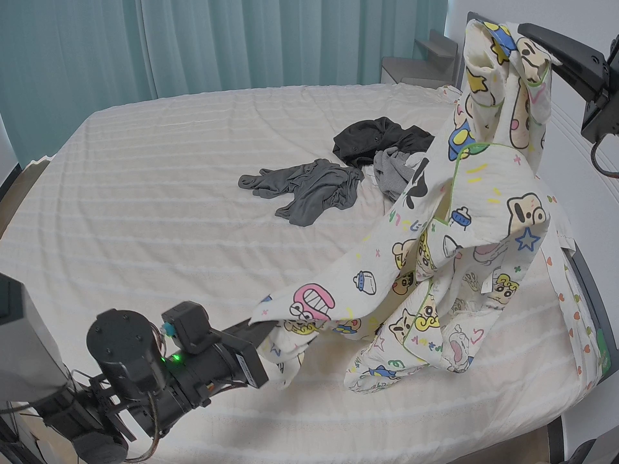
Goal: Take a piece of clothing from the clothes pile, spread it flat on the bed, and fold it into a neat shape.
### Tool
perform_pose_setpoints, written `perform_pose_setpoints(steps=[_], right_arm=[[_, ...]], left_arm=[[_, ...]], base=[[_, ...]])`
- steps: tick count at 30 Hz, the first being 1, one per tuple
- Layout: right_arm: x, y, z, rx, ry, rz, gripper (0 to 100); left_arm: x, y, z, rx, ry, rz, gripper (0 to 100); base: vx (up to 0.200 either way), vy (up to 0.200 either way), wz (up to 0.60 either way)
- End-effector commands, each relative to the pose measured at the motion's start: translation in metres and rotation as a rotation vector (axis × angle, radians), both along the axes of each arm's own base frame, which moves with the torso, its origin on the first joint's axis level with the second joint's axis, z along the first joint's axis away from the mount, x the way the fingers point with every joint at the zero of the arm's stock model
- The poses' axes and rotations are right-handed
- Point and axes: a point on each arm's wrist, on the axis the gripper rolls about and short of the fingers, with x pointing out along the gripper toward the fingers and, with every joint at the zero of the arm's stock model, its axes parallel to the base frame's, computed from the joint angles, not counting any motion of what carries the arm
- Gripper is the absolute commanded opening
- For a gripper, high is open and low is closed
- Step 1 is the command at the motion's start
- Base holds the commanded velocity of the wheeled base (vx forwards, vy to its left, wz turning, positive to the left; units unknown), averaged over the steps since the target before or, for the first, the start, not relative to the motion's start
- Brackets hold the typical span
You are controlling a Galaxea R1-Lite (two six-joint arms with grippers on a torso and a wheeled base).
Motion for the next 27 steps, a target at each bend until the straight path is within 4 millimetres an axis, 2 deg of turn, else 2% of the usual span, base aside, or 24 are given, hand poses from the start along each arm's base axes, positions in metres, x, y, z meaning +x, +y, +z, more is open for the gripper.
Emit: perform_pose_setpoints(steps=[1, 5, 6, 7, 8, 11, 16, 19, 23, 25, 27], right_arm=[[0.006, -0.010, -0.003, -0.010, 0.007, -0.043, 0], [0.010, -0.011, -0.006, -0.017, 0.018, -0.056, 0], [0.010, -0.011, -0.006, -0.017, 0.018, -0.056, 0], [0.010, -0.011, -0.005, -0.013, 0.012, -0.061, 0], [0.010, -0.012, -0.002, -0.007, 0.001, -0.065, 0], [0.007, -0.014, 0.006, 0.002, -0.025, -0.066, 0], [0.007, -0.014, 0.012, 0.006, -0.050, -0.064, 0], [0.004, -0.015, 0.033, 0.036, -0.111, -0.061, 0], [-0.003, -0.018, 0.053, 0.062, -0.163, -0.060, 0], [-0.007, -0.019, 0.057, 0.061, -0.160, -0.059, 0], [-0.008, -0.019, 0.053, 0.051, -0.140, -0.055, 0]], left_arm=[[0.009, 0.022, 0.044, -0.103, -0.125, 0.092, 0], [0.013, 0.035, 0.088, -0.150, -0.194, 0.146, 0], [0.013, 0.036, 0.092, -0.153, -0.198, 0.150, 0], [0.012, 0.041, 0.114, -0.157, -0.206, 0.165, 0], [0.011, 0.043, 0.126, -0.155, -0.204, 0.175, 0], [0.009, 0.050, 0.153, -0.137, -0.185, 0.211, 0], [0.007, 0.053, 0.186, -0.164, -0.225, 0.266, 0], [0.009, 0.053, 0.204, -0.173, -0.289, 0.310, 0], [0.007, 0.054, 0.221, -0.160, -0.359, 0.344, 0], [0.005, 0.055, 0.230, -0.165, -0.387, 0.353, 0], [0.004, 0.055, 0.232, -0.168, -0.392, 0.355, 0]], base=[[0.000, 0.000, 0.00], [0.000, 0.000, 0.00], [0.000, 0.000, 0.00], [0.000, 0.000, 0.00], [0.000, 0.000, 0.00], [0.000, 0.000, 0.00], [0.000, 0.000, 0.00], [0.000, 0.000, 0.00], [0.000, 0.000, 0.00], [0.000, 0.000, 0.00], [0.000, 0.000, 0.00]])
